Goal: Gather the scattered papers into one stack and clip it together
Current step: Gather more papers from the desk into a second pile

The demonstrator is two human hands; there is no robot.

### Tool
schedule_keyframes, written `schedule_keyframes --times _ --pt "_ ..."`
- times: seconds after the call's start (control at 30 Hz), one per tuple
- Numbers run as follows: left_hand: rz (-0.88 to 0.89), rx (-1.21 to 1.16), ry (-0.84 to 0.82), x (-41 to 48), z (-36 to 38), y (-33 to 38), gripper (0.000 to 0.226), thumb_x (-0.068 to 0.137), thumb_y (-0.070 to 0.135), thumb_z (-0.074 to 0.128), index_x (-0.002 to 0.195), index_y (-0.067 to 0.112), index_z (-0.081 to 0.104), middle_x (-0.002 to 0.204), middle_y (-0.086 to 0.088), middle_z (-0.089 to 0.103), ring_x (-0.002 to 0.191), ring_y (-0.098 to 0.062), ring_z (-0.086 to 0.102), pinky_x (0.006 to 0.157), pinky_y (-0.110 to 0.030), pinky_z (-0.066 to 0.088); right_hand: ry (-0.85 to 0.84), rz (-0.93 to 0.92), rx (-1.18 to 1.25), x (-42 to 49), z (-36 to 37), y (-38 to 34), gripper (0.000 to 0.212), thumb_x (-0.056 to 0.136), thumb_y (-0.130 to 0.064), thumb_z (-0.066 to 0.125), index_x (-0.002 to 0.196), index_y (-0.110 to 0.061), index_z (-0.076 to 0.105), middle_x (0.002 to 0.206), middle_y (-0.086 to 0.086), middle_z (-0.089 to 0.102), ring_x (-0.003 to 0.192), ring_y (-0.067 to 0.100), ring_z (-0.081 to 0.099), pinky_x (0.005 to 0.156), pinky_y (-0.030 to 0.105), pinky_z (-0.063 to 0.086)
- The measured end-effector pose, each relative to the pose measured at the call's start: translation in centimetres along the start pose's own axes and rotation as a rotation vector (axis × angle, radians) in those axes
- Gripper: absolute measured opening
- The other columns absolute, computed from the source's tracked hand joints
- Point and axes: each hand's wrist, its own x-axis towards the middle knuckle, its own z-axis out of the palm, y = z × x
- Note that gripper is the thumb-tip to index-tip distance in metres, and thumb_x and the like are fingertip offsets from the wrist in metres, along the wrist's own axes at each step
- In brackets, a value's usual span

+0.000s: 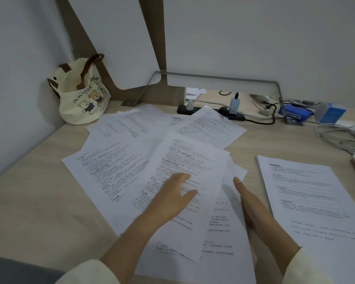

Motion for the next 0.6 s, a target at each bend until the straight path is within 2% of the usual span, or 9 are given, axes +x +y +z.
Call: schedule_keyframes --times 0.07,0.13,0.17,0.23,0.33,0.43,0.5,0.53,0.6 --pt "-0.053 0.247 0.140 0.0 -2.0 -2.3 0.065 0.091 0.045 0.049 0.146 0.022 0.025 0.157 0.001 0.012 0.144 -0.018 0.011 0.115 -0.034 0.016 -0.010 -0.032 -0.025 -0.3 0.2 0.0 0.041 0.087 -0.046 0.054 0.114 -0.015 0.058 0.103 0.011 0.069 0.085 0.027 0.068 0.067 0.033 0.053" --pt "-0.193 0.314 0.214 -0.2 -3.9 -4.0 0.074 0.089 0.050 0.050 0.148 0.021 0.016 0.159 -0.002 0.002 0.145 -0.021 0.005 0.116 -0.040 0.014 0.012 -0.058 -0.046 -0.5 0.6 -0.1 0.037 0.087 -0.035 0.058 0.118 -0.014 0.052 0.106 0.009 0.067 0.085 0.026 0.068 0.062 0.031 0.053" --pt "-0.262 0.299 0.219 -0.3 -4.5 -4.5 0.078 0.088 0.050 0.051 0.149 0.020 0.013 0.159 -0.003 0.002 0.145 -0.023 0.007 0.115 -0.041 0.016 0.029 -0.072 -0.061 -0.6 0.9 -0.2 0.038 0.087 -0.032 0.059 0.119 -0.014 0.051 0.107 0.008 0.066 0.088 0.026 0.067 0.067 0.035 0.055" --pt "-0.342 0.278 0.225 -0.4 -5.0 -5.1 0.079 0.087 0.048 0.053 0.148 0.018 0.013 0.155 -0.006 0.014 0.140 -0.026 0.018 0.110 -0.042 0.025 0.076 -0.094 -0.096 -0.6 1.4 -0.4 0.041 0.087 -0.029 0.060 0.122 -0.012 0.048 0.109 0.007 0.063 0.092 0.027 0.065 0.072 0.038 0.054" --pt "-0.381 0.192 0.286 -0.1 -5.2 -5.2 0.068 0.088 0.041 0.054 0.144 0.016 0.025 0.140 -0.008 0.038 0.124 -0.024 0.041 0.095 -0.038 0.039 0.107 -0.106 -0.076 -0.3 2.4 -0.5 0.046 0.087 -0.025 0.059 0.128 -0.013 0.042 0.116 0.008 0.058 0.099 0.027 0.061 0.065 0.030 0.048" --pt "-0.381 -0.025 0.260 -0.3 -5.2 -4.6 0.059 0.088 0.037 0.056 0.138 0.017 0.034 0.120 -0.002 0.050 0.103 -0.018 0.052 0.083 -0.030 0.043 0.080 -0.135 -0.051 -0.1 3.3 -0.5 0.044 0.088 -0.013 0.057 0.128 -0.013 0.041 0.123 0.009 0.058 0.106 0.029 0.059 0.087 0.043 0.051" --pt "-0.357 -0.181 0.184 -0.9 -5.0 -4.3 0.048 0.089 0.034 0.057 0.131 0.018 0.040 0.102 0.006 0.055 0.089 -0.010 0.055 0.069 -0.024 0.043 0.028 -0.172 -0.034 -0.1 3.5 -0.6 0.036 0.087 -0.002 0.050 0.120 -0.017 0.048 0.119 0.010 0.062 0.104 0.031 0.061 0.094 0.050 0.048" --pt "-0.343 -0.254 0.157 -1.2 -4.9 -4.2 0.042 0.089 0.033 0.058 0.126 0.019 0.043 0.098 0.010 0.056 0.085 -0.007 0.057 0.066 -0.022 0.044 0.012 -0.185 -0.010 -0.2 3.4 -0.8 0.035 0.087 0.002 0.047 0.115 -0.019 0.052 0.115 0.010 0.065 0.101 0.031 0.063 0.092 0.051 0.050" --pt "-0.305 -0.313 0.188 -1.9 -5.1 -4.6 0.040 0.087 0.035 0.060 0.121 0.020 0.047 0.104 0.010 0.057 0.091 -0.006 0.057 0.076 -0.024 0.047 -0.035 -0.190 0.099 -0.8 2.8 -2.1 0.036 0.086 0.007 0.046 0.108 -0.020 0.057 0.105 0.011 0.069 0.092 0.033 0.066 0.080 0.045 0.055"
